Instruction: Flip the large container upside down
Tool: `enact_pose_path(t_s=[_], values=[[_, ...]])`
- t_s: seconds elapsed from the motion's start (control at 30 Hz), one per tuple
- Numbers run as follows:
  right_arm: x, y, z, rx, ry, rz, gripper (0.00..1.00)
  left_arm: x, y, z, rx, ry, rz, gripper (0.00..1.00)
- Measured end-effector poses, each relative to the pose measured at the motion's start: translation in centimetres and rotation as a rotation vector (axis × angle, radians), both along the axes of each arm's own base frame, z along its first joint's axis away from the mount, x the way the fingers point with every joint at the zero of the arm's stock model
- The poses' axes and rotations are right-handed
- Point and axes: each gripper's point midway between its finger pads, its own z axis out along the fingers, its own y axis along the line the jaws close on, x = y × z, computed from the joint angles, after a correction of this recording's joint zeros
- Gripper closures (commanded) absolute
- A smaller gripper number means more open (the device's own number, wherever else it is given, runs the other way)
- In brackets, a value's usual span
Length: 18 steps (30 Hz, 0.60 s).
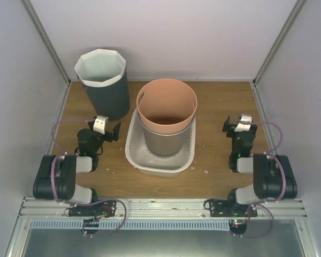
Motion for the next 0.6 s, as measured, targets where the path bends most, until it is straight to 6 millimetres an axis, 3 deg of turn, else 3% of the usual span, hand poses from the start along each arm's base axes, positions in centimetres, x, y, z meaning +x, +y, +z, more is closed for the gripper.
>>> enact_pose_path(t_s=[0.07,0.13,0.23,0.3,0.43,0.5,0.6], values=[[0.3,-0.2,2.4,-0.003,-0.032,-0.015,0.00,-0.4,-0.2,2.2,0.010,-0.046,-0.014,0.01],[0.7,-0.3,6.5,-0.008,-0.102,-0.016,0.00,-0.9,-0.5,5.5,0.026,-0.120,-0.037,0.01],[1.1,0.7,14.9,-0.023,-0.228,0.029,0.00,-0.4,-0.9,10.9,0.058,-0.188,-0.081,0.01],[0.6,2.3,21.3,-0.039,-0.308,0.111,0.00,0.1,-1.1,14.2,0.094,-0.210,-0.117,0.01],[-2.7,6.4,30.7,-0.073,-0.414,0.319,0.02,-1.6,-2.5,17.5,0.222,-0.210,-0.257,0.01],[-5.0,8.8,33.7,-0.087,-0.440,0.442,0.04,-4.0,-4.1,18.7,0.317,-0.219,-0.387,0.01],[-7.6,11.9,35.0,-0.045,-0.410,0.608,0.06,-8.8,-6.6,21.0,0.468,-0.283,-0.601,0.01]])
